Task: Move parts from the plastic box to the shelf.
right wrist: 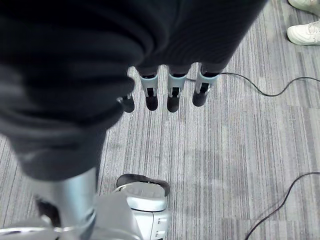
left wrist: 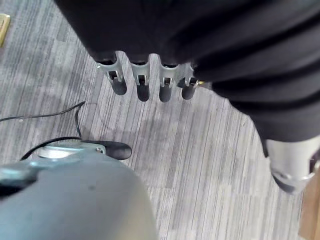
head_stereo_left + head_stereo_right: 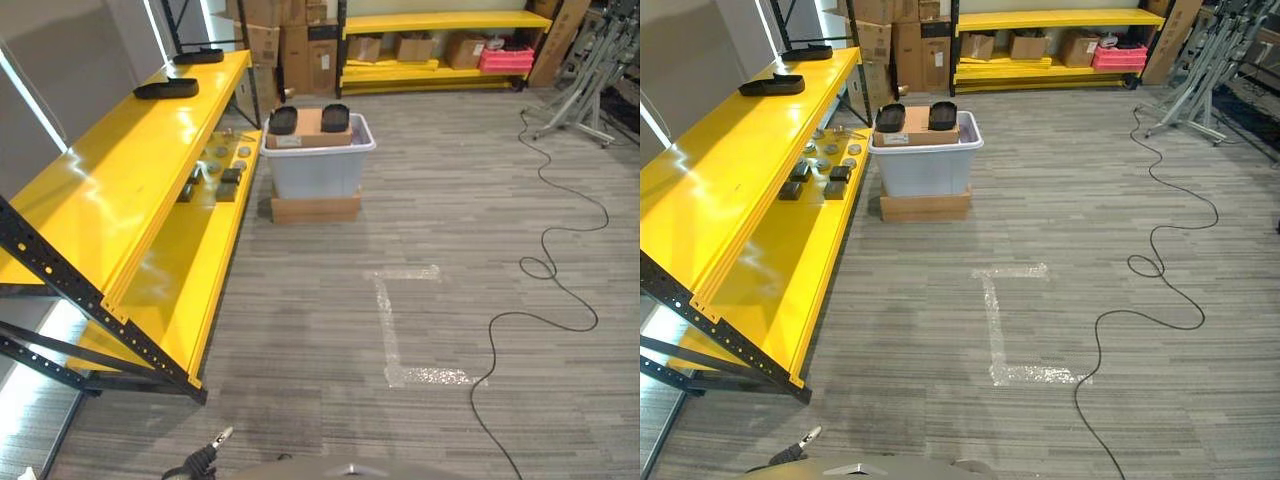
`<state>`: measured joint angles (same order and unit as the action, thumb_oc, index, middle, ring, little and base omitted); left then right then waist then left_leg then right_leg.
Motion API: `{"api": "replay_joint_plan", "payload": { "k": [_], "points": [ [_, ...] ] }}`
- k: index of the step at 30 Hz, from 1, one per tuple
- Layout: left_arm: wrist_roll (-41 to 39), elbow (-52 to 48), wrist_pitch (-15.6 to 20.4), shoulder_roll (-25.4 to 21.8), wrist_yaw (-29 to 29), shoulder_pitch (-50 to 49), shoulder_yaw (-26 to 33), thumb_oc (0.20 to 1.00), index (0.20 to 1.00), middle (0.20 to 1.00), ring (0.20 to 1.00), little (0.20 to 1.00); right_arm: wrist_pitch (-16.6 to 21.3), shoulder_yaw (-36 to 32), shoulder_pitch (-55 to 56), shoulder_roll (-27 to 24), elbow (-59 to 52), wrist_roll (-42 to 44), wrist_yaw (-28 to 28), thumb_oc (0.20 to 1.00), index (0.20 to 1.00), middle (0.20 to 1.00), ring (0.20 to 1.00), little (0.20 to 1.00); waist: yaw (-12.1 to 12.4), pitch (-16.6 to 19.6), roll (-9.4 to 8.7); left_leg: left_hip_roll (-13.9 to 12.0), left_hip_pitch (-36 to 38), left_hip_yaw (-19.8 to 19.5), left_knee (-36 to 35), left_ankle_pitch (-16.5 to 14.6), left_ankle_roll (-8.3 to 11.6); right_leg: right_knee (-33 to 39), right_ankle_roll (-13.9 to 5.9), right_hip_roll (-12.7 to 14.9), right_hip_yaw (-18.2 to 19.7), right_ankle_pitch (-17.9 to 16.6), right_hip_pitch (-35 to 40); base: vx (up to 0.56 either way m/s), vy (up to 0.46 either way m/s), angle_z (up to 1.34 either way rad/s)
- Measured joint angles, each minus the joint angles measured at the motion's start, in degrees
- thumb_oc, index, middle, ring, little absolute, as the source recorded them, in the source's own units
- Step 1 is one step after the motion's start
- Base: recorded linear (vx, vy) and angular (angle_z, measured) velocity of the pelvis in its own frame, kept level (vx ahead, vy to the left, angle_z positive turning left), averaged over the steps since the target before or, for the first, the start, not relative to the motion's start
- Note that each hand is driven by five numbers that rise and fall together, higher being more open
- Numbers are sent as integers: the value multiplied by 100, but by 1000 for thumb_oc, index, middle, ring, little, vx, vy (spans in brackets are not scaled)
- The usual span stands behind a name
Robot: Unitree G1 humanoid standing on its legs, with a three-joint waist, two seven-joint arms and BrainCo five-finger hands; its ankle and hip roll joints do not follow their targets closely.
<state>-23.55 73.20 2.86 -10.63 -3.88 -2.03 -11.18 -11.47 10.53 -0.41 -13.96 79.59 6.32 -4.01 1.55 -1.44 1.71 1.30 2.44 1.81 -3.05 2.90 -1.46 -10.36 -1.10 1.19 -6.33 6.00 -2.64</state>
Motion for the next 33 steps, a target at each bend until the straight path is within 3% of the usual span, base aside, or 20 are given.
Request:
{"api": "replay_joint_plan", "payload": {
  "k": [14,24,33],
  "points": [
    [14,10,-87,11,434,31,-6,1000,1000,1000,1000,1000,8,4,-8,1,-1,1,-25,1000,1000,1000,1000,1000,-1,-48,15,-10,57,-4,-9,-18,22,26,1,-11,-2,-3,68,5,2,0],
    [16,39,-113,11,611,77,4,1000,1000,1000,1000,1000,493,-15,-9,-5,-215,121,-221,1000,1000,1000,1000,1000,-20,-44,10,-12,87,115,-8,-21,17,39,-4,-29,111,-44,50,37,59,-6],
    [193,232,-180,-5,602,122,3,1000,1000,1000,1000,1000,501,-186,11,-4,-203,494,-239,1000,1000,1000,1000,1000,-99,-134,-2,89,179,274,-17,-116,-114,-107,-95,20,296,-64,-7,32,130,-12]
  ]
}}
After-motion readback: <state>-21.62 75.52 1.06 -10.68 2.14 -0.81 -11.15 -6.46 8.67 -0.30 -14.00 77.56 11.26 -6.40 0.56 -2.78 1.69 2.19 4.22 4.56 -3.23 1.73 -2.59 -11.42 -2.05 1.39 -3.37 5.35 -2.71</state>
